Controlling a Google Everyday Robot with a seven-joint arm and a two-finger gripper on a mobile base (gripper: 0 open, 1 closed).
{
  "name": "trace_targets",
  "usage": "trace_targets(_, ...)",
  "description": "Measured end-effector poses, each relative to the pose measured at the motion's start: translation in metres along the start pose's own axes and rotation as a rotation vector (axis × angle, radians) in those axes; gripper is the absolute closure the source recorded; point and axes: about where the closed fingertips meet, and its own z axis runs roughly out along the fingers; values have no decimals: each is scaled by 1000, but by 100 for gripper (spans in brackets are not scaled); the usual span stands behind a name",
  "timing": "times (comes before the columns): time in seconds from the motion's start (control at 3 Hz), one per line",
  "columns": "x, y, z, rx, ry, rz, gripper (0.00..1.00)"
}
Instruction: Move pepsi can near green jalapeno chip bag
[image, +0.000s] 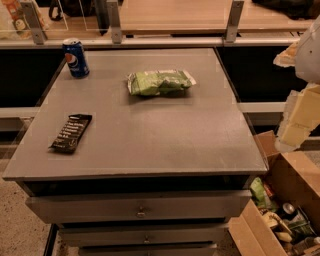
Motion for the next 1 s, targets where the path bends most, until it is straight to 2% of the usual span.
trace_targets(0.67,-6,-6,1,10,-23,-7,0)
trace_targets(1.0,-29,-26,15,35,-101,-23,0)
